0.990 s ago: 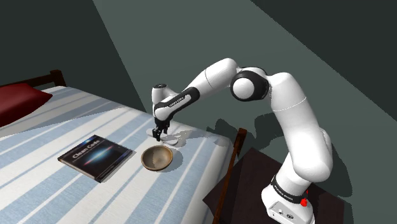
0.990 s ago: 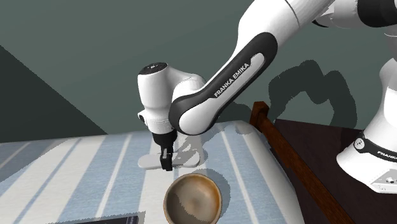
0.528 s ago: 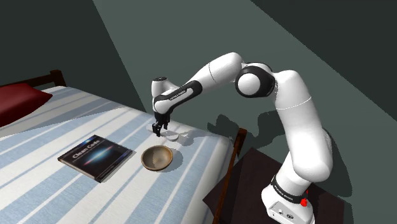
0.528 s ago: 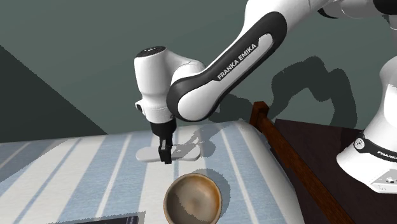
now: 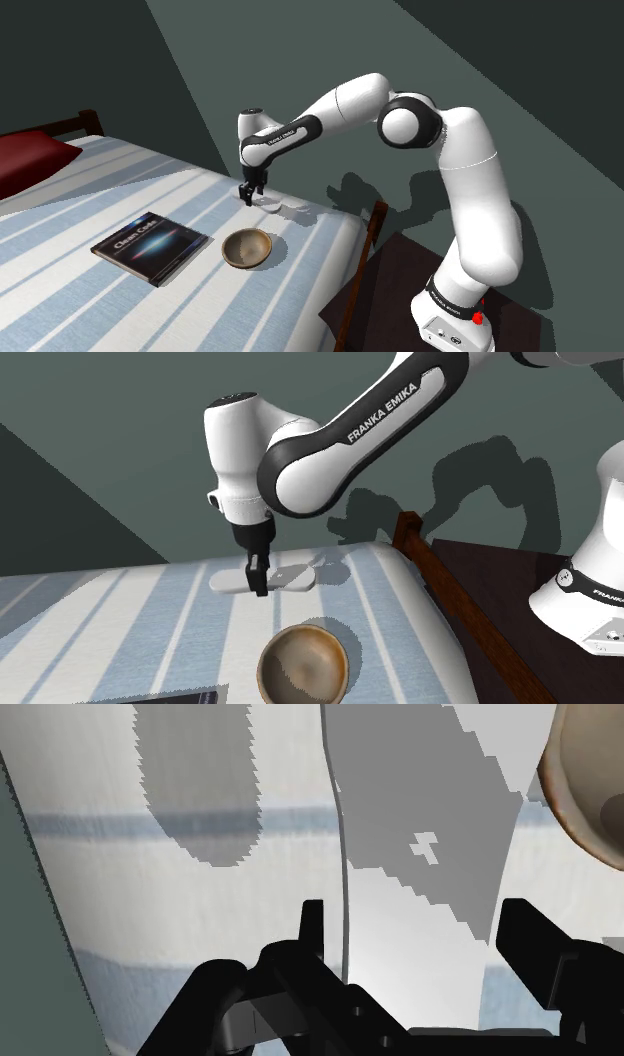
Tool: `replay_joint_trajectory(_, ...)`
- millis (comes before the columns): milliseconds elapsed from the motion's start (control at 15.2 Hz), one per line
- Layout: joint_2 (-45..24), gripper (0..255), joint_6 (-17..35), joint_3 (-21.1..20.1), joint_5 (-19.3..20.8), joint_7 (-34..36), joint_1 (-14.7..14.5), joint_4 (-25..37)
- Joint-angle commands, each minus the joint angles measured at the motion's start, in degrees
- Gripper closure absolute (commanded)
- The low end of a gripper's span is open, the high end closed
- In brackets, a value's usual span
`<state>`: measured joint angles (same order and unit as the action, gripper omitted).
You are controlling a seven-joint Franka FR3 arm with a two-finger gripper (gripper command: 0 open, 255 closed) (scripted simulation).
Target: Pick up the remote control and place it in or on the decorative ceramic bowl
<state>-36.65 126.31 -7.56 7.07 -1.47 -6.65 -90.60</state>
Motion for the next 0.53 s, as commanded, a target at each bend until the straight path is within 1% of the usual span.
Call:
replay_joint_trajectory(0,0.8,255,-1.3,-0.1,-0.1,-0.1,0.0,0.5)
replay_joint_trajectory(66,1.2,255,-1.8,-0.2,-0.2,-0.1,0.0,0.6)
replay_joint_trajectory(462,8.1,255,2.3,-1.7,0.0,6.1,-3.9,-10.6)
